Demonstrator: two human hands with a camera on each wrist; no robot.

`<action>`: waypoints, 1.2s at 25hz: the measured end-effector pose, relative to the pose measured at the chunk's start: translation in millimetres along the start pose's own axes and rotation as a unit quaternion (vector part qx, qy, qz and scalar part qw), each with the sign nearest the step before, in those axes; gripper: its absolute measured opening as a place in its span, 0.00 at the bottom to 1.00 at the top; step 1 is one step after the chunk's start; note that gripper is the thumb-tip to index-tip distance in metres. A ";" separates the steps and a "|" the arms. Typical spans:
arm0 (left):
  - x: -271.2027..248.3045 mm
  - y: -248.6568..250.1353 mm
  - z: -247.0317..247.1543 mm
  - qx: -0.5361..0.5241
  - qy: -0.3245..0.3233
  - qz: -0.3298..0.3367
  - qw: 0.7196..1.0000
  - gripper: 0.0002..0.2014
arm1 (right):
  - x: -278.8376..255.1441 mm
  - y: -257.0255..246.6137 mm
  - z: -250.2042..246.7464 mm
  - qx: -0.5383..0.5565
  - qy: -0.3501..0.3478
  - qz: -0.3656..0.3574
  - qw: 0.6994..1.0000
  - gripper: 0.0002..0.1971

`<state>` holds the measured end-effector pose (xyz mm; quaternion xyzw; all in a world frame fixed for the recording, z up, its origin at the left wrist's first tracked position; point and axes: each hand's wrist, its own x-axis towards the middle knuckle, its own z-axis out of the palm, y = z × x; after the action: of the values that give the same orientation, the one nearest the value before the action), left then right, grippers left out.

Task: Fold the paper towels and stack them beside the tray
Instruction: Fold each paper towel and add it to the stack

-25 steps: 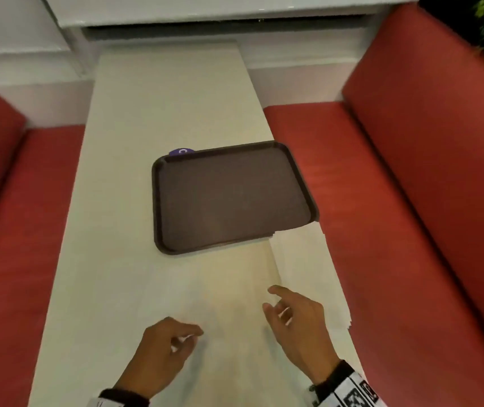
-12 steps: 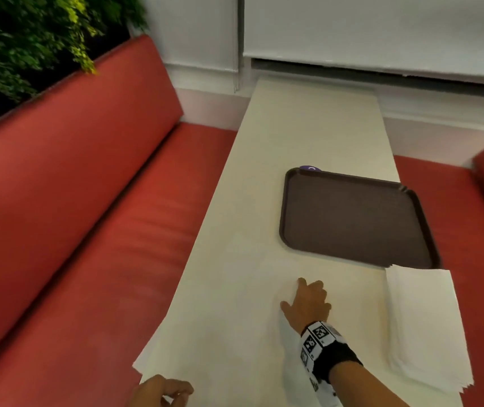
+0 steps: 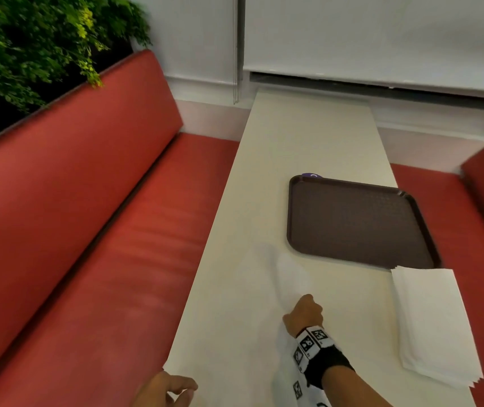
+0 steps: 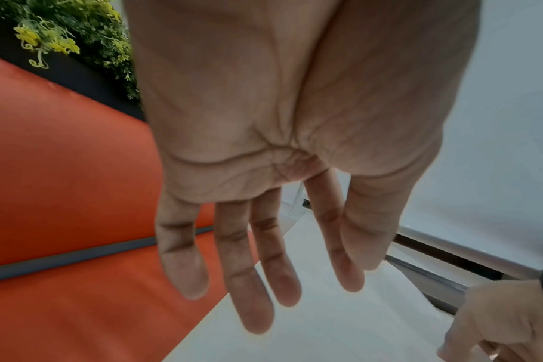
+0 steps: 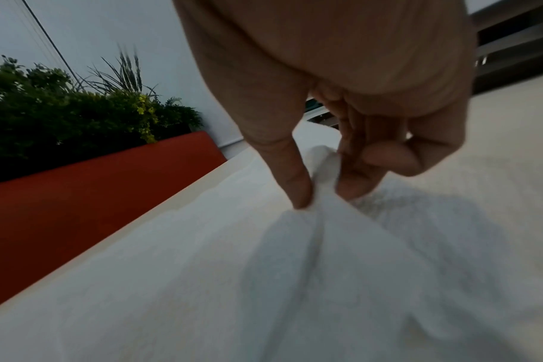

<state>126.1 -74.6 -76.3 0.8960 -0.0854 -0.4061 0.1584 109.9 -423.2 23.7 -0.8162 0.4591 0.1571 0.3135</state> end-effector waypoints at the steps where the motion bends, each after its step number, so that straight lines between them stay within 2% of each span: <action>1: 10.2 -13.8 2.9 -0.049 -0.074 0.045 0.995 0.30 | 1.1 1.8 -4.1 0.044 0.022 0.011 0.999 0.31; 2: 0.3 -4.9 -8.5 -0.032 -0.104 0.036 0.993 0.38 | 2.3 5.3 -8.5 0.090 0.042 0.016 0.995 0.29; 3: -30.0 19.8 -31.3 -0.071 -0.110 0.060 0.990 0.37 | 3.1 8.4 -14.8 0.132 0.060 0.023 0.989 0.27; 4: -27.4 24.4 -31.3 -0.073 -0.054 0.053 0.994 0.27 | 3.8 11.1 -22.0 0.167 0.076 0.029 0.983 0.23; 5: -51.0 52.0 -43.6 -0.066 0.011 0.075 0.995 0.14 | 4.3 14.4 -30.2 0.196 0.088 0.032 0.976 0.17; 6: -76.3 81.9 -55.4 -0.096 0.067 0.084 0.990 0.10 | 4.8 17.4 -39.2 0.215 0.098 0.022 0.971 0.13; 7: -91.2 98.1 -61.7 -0.133 0.086 0.108 0.981 0.12 | 4.7 19.8 -48.8 0.221 0.108 -0.002 0.969 0.13; 8: -94.2 107.3 -64.0 -0.111 0.102 0.127 0.980 0.15 | 4.4 22.3 -57.5 0.212 0.122 -0.035 0.969 0.13; 10: -93.9 123.2 -68.5 -0.137 0.116 0.098 0.979 0.18 | 6.9 28.6 -71.0 0.180 0.164 -0.094 0.965 0.13; 12: -96.3 135.5 -68.5 -0.157 0.151 0.113 0.969 0.20 | 12.3 36.1 -76.9 0.136 0.197 -0.136 0.961 0.13; 14: -103.2 152.0 -68.9 -0.140 0.146 0.124 0.971 0.22 | 16.6 46.1 -81.2 0.077 0.238 -0.164 0.954 0.14; 16: -106.1 153.6 -66.5 -0.139 0.155 0.112 0.972 0.25 | 16.4 48.7 -85.0 0.059 0.293 -0.204 0.932 0.12; 19: -106.6 163.7 -56.2 -0.127 0.166 0.106 0.972 0.24 | 13.3 46.7 -106.0 0.156 0.352 -0.300 0.873 0.08; 21: -107.9 177.0 -50.9 -0.145 0.162 0.109 0.970 0.23 | 8.6 44.5 -124.0 0.248 0.316 -0.317 0.859 0.08; 23: -105.8 199.6 -48.9 -0.196 0.163 0.121 0.959 0.18 | 0.3 42.5 -146.3 0.365 0.183 -0.280 0.869 0.09; 26: -98.9 248.6 -52.8 -0.302 0.153 0.169 0.926 0.07 | -18.0 45.4 -181.1 0.509 0.004 -0.257 0.821 0.10; 28: -93.0 284.0 -60.0 -0.341 0.137 0.200 0.908 0.09 | -30.0 51.1 -198.9 0.523 -0.080 -0.255 0.809 0.13; 30: -89.3 318.0 -71.6 -0.369 0.120 0.219 0.895 0.18 | -36.8 61.5 -213.0 0.517 -0.157 -0.262 0.799 0.14</action>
<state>113.9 -331.4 143.0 0.7735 -0.1043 -0.2526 0.5718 31.6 -562.4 181.7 -0.5860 0.1847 -0.0660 0.7862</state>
